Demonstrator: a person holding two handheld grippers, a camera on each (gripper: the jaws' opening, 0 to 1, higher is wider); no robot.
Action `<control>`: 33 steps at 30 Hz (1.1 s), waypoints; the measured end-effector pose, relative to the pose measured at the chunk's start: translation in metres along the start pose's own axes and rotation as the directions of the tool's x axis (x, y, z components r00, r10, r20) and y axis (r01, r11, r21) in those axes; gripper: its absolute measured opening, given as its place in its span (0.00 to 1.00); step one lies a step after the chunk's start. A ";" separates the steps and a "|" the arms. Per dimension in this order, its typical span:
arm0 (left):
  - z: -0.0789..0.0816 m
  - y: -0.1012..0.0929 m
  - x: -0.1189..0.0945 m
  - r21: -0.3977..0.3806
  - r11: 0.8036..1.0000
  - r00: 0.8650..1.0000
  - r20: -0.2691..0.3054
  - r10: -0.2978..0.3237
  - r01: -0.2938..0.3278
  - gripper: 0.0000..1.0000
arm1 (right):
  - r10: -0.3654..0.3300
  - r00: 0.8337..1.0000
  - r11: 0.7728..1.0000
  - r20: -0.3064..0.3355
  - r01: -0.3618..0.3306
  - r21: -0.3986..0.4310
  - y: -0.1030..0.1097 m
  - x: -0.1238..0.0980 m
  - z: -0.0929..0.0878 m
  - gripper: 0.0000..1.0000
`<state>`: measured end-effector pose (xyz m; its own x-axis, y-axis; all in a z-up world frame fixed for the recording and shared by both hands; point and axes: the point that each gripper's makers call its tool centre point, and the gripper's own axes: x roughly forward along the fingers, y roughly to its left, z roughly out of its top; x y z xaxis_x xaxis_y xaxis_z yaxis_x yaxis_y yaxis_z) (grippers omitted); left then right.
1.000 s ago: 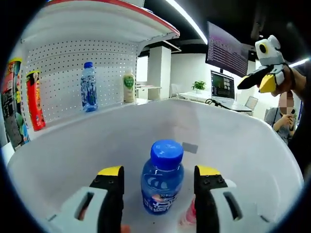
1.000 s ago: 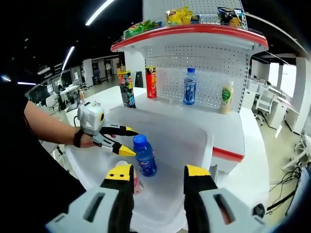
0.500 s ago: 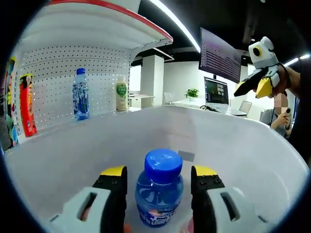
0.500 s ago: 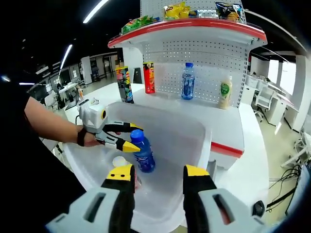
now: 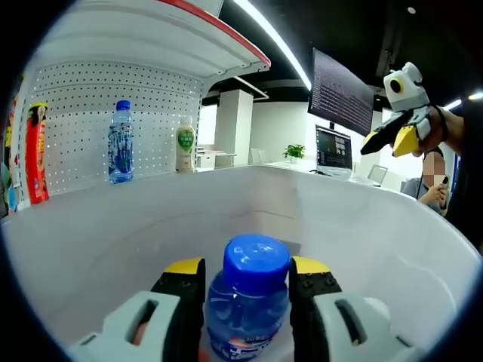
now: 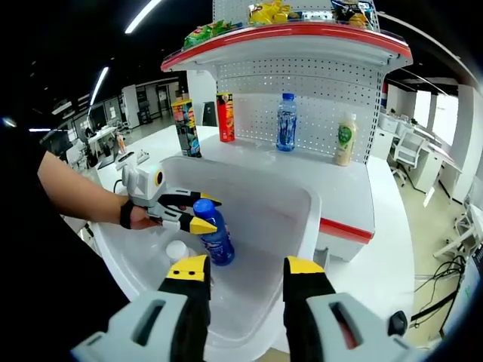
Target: Place the items from the shopping basket onto the snack and drink counter
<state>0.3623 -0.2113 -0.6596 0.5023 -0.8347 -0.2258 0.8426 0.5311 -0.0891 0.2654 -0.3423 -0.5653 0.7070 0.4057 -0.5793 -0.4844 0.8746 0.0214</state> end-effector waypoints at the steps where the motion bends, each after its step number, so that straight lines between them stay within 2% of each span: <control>1: 0.001 -0.001 0.000 0.003 1.000 1.000 0.003 -0.007 0.007 0.41 | -0.001 1.000 1.000 -0.004 0.001 -0.001 0.000 0.000 -0.001 0.36; 7: 0.003 -0.005 0.002 0.030 0.999 1.000 0.013 -0.020 0.020 0.39 | -0.005 1.000 1.000 -0.027 0.005 -0.005 -0.005 0.001 -0.006 0.35; 13: 0.012 -0.010 0.002 0.077 0.996 0.999 0.027 -0.045 0.042 0.31 | -0.006 0.999 1.000 -0.042 0.006 -0.013 -0.007 0.003 -0.006 0.35; 18: 0.011 -0.013 0.002 0.094 0.993 0.997 0.017 -0.069 0.067 0.30 | -0.003 0.999 1.000 -0.051 0.002 -0.019 -0.005 0.004 -0.005 0.35; 21: 0.009 -0.005 0.002 0.039 0.998 0.999 0.006 -0.049 0.049 0.30 | -0.003 0.998 1.000 -0.057 0.001 -0.022 -0.004 0.004 -0.005 0.34; 24: 0.012 0.004 0.004 -0.008 1.000 0.999 0.028 -0.023 0.023 0.30 | -0.006 0.998 1.000 -0.059 0.004 -0.026 -0.004 0.005 -0.004 0.34; 27: 0.014 0.006 0.005 -0.018 1.000 1.000 0.027 -0.013 0.013 0.30 | -0.008 0.998 1.000 -0.056 0.007 -0.029 -0.004 0.004 -0.002 0.34; 30: 0.012 0.002 0.007 0.023 1.000 1.000 0.004 -0.015 0.015 0.30 | -0.008 0.998 1.000 -0.058 0.006 -0.027 -0.003 0.004 -0.004 0.34; 33: 0.012 -0.005 0.009 0.044 0.999 0.999 0.012 -0.030 0.029 0.30 | -0.007 0.998 1.000 -0.066 0.005 -0.024 -0.002 0.004 -0.008 0.34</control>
<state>0.3645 -0.2234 -0.6491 0.4796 -0.8518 -0.2110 0.8646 0.4998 -0.0524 0.2647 -0.3442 -0.5739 0.6747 0.3814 -0.6320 -0.4932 0.8699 -0.0015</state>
